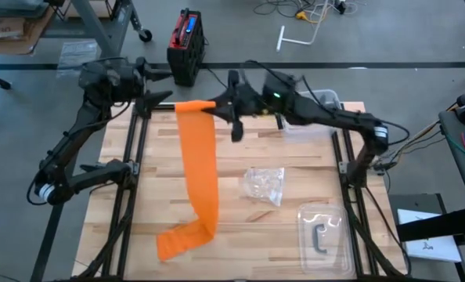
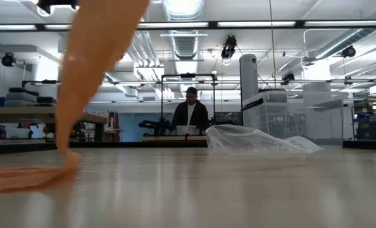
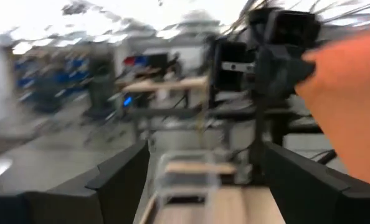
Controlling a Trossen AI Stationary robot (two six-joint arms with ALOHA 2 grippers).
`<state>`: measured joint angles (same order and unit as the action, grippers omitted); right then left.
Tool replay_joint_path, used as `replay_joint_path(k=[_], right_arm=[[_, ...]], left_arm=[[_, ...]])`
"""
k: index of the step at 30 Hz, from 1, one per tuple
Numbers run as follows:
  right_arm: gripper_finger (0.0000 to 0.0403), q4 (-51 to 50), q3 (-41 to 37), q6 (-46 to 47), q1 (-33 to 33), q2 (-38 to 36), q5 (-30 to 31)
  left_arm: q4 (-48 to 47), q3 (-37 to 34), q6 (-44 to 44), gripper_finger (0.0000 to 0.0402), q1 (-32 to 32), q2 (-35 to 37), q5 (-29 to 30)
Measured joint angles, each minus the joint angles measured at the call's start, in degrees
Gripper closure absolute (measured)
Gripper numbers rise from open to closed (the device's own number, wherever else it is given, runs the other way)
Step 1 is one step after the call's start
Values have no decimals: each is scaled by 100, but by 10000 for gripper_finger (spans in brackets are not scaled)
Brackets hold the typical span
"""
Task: Roll bandage
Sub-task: Roll the orange bandage
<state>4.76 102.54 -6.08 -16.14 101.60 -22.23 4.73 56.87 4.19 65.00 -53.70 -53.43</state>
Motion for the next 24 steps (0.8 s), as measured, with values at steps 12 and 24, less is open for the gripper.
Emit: replay_joint_path(k=[12, 24], right_arm=[[345, 312, -104, -1380, -1170, 654, -680], [343, 573, -240, -1600, -1604, 698, -781]], left_arm=[[332, -49, -410, 92, 513, -1464, 34], [1240, 99, -315, 111, 582, -1892, 243]])
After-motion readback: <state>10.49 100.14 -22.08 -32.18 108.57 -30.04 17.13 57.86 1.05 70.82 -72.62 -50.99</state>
